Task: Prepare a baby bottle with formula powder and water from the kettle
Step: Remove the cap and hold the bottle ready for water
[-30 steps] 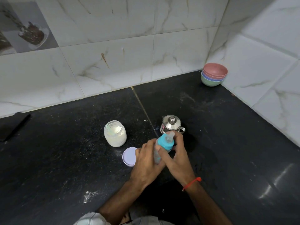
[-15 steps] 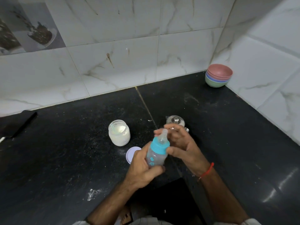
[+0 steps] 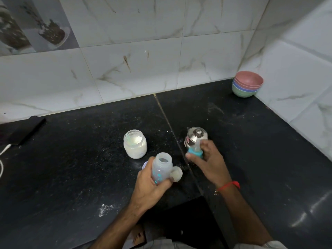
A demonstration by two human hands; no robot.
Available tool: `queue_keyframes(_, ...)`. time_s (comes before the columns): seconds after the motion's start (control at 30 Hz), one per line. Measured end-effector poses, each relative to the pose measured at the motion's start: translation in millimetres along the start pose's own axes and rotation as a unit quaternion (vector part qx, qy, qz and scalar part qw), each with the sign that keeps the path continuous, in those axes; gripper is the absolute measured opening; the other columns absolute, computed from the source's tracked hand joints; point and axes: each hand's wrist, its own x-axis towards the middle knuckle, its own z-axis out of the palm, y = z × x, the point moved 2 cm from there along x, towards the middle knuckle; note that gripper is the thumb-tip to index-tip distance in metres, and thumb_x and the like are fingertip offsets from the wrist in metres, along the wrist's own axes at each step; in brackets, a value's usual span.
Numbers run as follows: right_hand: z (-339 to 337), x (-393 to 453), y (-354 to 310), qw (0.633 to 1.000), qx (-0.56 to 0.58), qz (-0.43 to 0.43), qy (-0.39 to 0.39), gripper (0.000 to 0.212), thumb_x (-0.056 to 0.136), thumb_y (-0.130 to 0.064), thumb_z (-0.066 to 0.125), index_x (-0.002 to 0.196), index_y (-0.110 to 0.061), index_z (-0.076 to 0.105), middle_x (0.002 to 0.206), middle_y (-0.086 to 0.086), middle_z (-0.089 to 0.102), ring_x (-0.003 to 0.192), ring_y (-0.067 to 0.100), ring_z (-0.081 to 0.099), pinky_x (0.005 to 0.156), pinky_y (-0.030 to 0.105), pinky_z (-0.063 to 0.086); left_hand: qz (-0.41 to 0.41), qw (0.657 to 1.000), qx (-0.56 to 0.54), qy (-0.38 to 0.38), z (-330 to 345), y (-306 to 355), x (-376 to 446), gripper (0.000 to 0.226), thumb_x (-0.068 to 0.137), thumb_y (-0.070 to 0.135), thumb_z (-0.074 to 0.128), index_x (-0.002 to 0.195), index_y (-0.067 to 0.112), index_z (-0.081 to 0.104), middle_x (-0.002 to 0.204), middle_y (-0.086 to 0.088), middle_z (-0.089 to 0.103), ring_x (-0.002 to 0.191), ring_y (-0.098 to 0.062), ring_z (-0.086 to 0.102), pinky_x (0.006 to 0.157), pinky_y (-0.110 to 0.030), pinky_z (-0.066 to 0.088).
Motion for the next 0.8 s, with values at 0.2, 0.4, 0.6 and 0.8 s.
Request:
queue_keyframes(0.2,-14,6,87,0.899,-0.429,0.063,-0.061,0.044,0.089,-0.029,0.079,0.129,-0.018,0.063,0.127,0.008,0.058,0.118,0.028,0.052,0.099,0.036,0.045,-0.017,0.999,0.003,0.049,-20,-12,-6,0.045,0.072,0.046,0.080,0.112,0.037,0.061,0.099,0.012,0.074,0.087,-0.010,0.073,0.070,-0.018,0.056)
queue_keyframes(0.4,-12,6,95,0.895,-0.440,0.068,-0.014,0.071,0.089,-0.054,0.072,0.150,-0.033,0.042,0.143,0.002,0.047,0.128,0.025,0.043,0.106,0.043,0.037,-0.015,0.997,0.022,0.068,-25,-14,-13,0.043,0.071,0.050,0.078,0.109,0.047,0.058,0.100,0.011,0.075,0.091,-0.014,0.073,0.073,-0.026,0.061)
queue_keyframes(0.6,-9,0,83,0.904,-0.426,0.015,-0.002,0.086,0.082,-0.066,0.072,0.153,-0.036,0.035,0.153,-0.001,0.029,0.137,0.027,0.029,0.112,0.048,0.030,-0.016,0.997,0.021,0.075,-27,-15,-15,0.047,0.069,0.055,0.076,0.111,0.052,0.055,0.107,0.023,0.071,0.096,-0.007,0.071,0.075,-0.021,0.058)
queue_keyframes(0.8,5,-9,71,0.920,-0.381,-0.094,0.013,0.087,0.077,-0.056,0.082,0.151,-0.033,0.043,0.148,-0.002,0.038,0.129,0.022,0.036,0.106,0.036,0.029,-0.011,0.997,0.007,0.077,-27,-13,-16,0.052,0.070,0.060,0.079,0.115,0.056,0.051,0.110,0.021,0.072,0.101,-0.004,0.070,0.076,-0.014,0.055)
